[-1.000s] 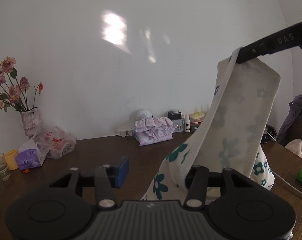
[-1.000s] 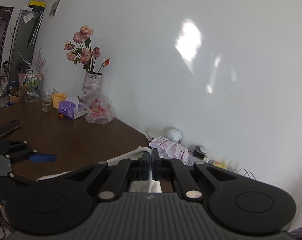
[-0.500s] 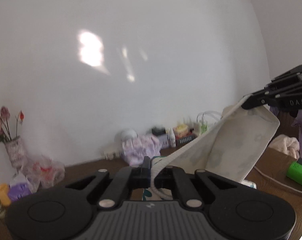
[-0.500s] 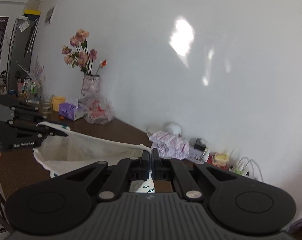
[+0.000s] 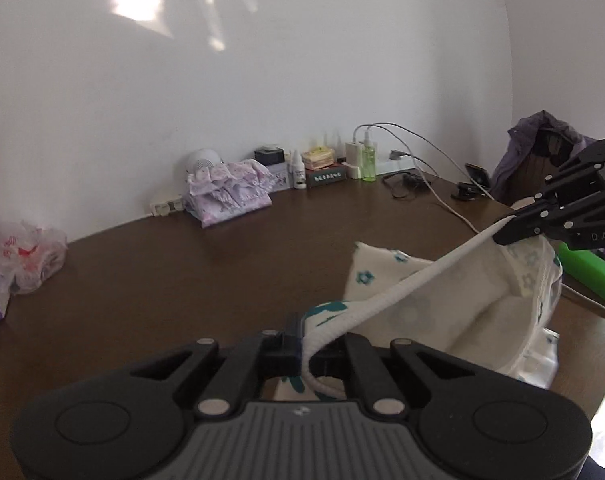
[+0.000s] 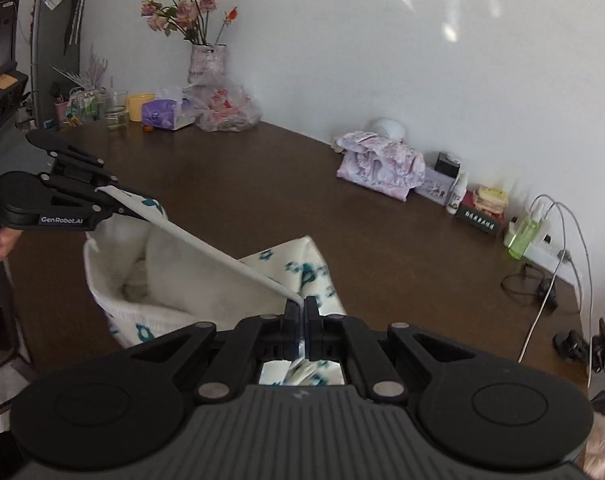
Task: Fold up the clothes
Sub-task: 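Lift the garment by its hem with both grippers, shaking it open, then lay the opened garment flat on the table with both grippers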
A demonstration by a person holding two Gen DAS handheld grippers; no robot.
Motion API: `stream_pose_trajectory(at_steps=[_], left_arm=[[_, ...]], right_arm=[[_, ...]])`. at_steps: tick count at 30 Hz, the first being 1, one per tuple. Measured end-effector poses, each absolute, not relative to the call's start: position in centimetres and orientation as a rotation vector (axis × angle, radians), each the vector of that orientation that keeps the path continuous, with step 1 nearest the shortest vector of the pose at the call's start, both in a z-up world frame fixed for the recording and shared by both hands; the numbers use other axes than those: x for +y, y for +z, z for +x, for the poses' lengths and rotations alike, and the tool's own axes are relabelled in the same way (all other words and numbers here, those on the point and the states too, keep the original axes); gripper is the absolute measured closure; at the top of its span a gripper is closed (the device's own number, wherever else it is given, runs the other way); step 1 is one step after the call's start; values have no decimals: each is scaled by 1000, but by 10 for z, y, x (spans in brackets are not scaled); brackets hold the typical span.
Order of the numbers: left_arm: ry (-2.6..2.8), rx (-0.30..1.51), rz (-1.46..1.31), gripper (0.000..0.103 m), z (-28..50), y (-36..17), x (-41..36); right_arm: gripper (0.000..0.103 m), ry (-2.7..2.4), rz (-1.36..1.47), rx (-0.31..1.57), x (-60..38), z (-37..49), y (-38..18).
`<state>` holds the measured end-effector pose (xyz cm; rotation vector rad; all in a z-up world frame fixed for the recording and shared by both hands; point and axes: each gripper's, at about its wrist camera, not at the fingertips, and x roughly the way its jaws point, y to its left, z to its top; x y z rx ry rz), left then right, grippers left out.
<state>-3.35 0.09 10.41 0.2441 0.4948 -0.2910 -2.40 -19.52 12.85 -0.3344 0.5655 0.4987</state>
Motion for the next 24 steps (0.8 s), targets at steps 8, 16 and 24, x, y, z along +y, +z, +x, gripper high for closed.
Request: stream_pose_trajectory(at_steps=[8, 16, 24], left_arm=[[-113, -66, 342, 102, -9, 332, -8], [-101, -322, 393, 102, -117, 401, -15], [-335, 456, 437, 82, -109, 142, -5]], right_arm=[[102, 235, -488, -77, -176, 3, 321], [102, 235, -510, -313, -184, -98, 407], [94, 539, -548, 436, -189, -69, 203]])
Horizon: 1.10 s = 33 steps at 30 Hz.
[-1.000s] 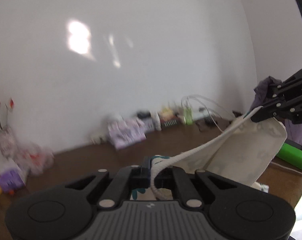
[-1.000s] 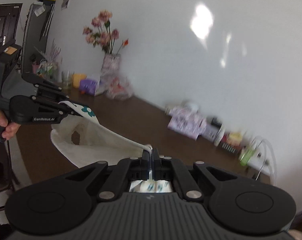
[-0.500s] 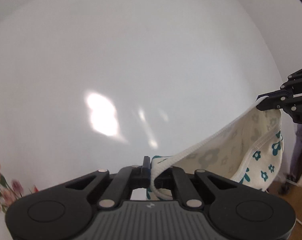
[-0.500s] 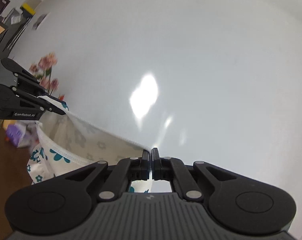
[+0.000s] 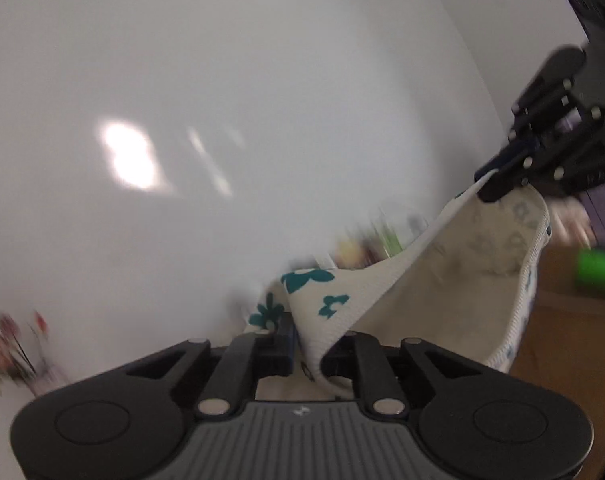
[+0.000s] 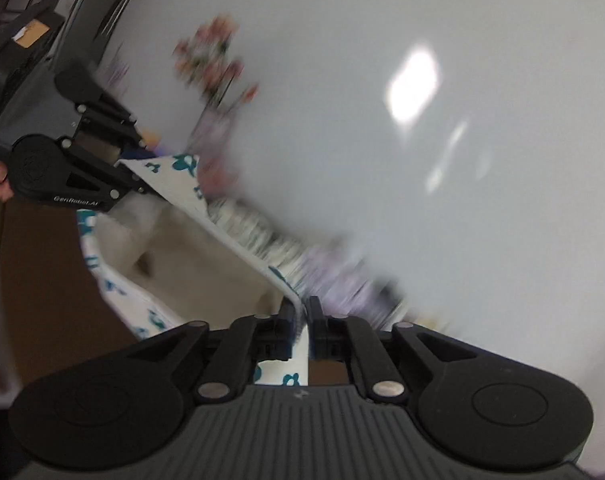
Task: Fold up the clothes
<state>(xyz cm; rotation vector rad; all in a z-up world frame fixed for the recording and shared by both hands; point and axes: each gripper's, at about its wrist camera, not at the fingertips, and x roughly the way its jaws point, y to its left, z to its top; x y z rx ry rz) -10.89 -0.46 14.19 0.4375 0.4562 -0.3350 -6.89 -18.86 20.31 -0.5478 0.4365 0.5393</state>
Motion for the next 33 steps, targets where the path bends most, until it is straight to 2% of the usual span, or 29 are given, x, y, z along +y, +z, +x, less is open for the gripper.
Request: stream_pose_trajectory(at_steps=[2, 3, 4, 5, 6, 7, 9, 11, 17, 20, 22, 23, 24, 25, 26, 33], left_arm=[[-384, 653, 291, 82, -122, 80, 19], [-383, 700, 193, 82, -133, 60, 34], [-378, 730, 126, 80, -141, 47, 46], [-371, 734, 118, 77, -149, 42, 53], [-364, 728, 135, 71, -158, 40, 57], [-364, 714, 169, 67, -163, 41, 58], [-396, 663, 255, 46, -172, 45, 53], [-406, 635, 331, 39, -170, 44, 51], [-526, 634, 277, 39, -179, 33, 57], [-582, 610, 339, 38, -188, 27, 50], [-552, 609, 379, 43, -188, 21, 45], [-541, 624, 361, 54, -185, 20, 46], [-541, 638, 321, 74, -182, 19, 48], [-539, 650, 274, 82, -178, 20, 51], [-520, 659, 240, 92, -177, 21, 54], [-486, 648, 148, 93, -199, 40, 64]], right_arm=[[93, 610, -462, 669, -199, -72, 135], [92, 635, -435, 717, -204, -81, 111], [83, 637, -423, 722, -210, -90, 96], [63, 639, -412, 725, -216, -98, 81], [56, 638, -418, 709, -222, -108, 70], [54, 652, -420, 691, -222, -116, 61], [54, 704, -372, 656, -216, -118, 55], [54, 762, -356, 612, -204, -124, 51], [54, 919, -406, 537, -155, -144, 41], [56, 947, -438, 529, -147, -149, 27], [62, 933, -429, 529, -149, -147, 24], [68, 916, -415, 535, -151, -145, 22], [74, 910, -381, 544, -155, -141, 22], [92, 893, -366, 547, -158, -139, 22], [97, 875, -353, 550, -161, -137, 22], [100, 784, -291, 461, -181, -160, 51]])
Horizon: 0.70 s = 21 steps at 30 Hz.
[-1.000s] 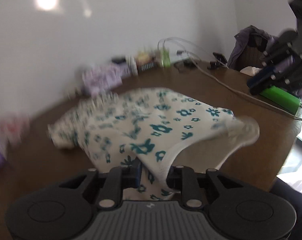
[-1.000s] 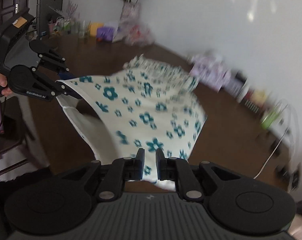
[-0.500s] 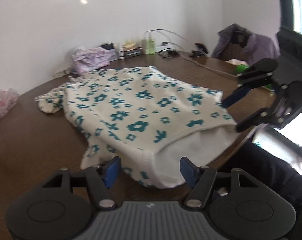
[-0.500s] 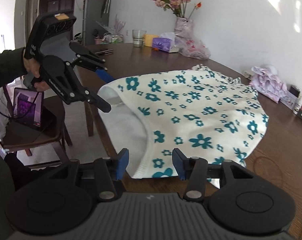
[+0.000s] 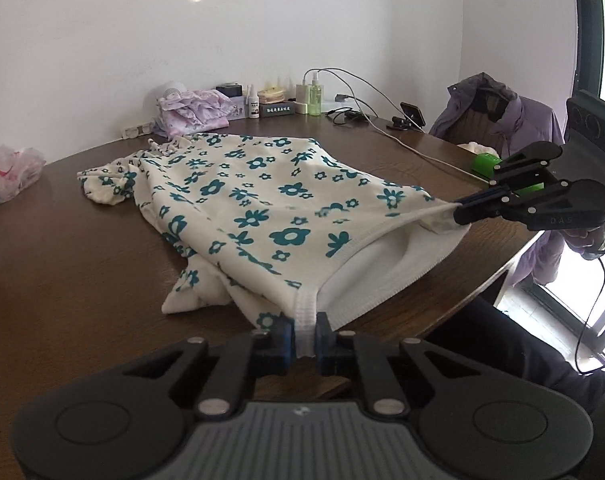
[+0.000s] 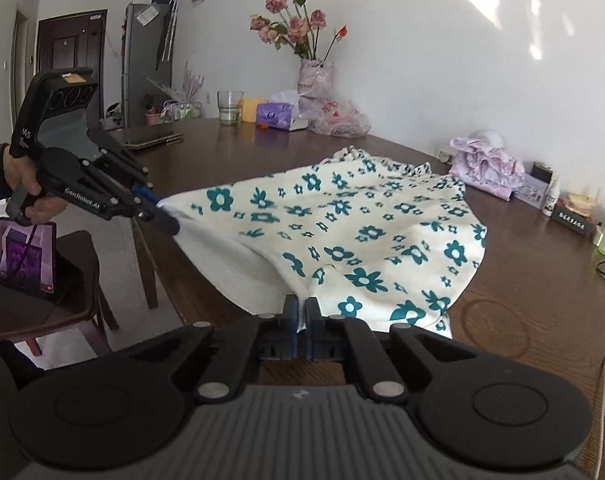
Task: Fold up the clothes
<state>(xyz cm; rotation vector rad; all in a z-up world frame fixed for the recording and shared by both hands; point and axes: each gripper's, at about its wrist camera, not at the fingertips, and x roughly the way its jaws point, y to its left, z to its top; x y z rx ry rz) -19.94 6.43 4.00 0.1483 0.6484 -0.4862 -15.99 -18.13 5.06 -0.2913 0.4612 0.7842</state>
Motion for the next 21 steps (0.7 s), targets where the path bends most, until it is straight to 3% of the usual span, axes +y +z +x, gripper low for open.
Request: stream_pose_trajectory(at_steps=[7, 9, 10, 11, 17, 21], left_arm=[[-468, 596, -128, 93, -180, 74, 83], [-419, 596, -189, 94, -166, 74, 86], [-404, 595, -209, 94, -160, 73, 86], [-391, 601, -242, 94, -154, 72, 87], [-355, 613, -466, 95, -121, 86, 96], [-373, 592, -497, 95, -115, 98, 99]], right_arm=[[99, 715, -289, 362, -183, -164, 86], [82, 702, -296, 380, -180, -155, 86], [60, 694, -317, 394, -175, -154, 81], [52, 711, -341, 397, -168, -156, 75], [41, 769, -469, 375, -126, -174, 42], [43, 693, -506, 339, -111, -170, 30]])
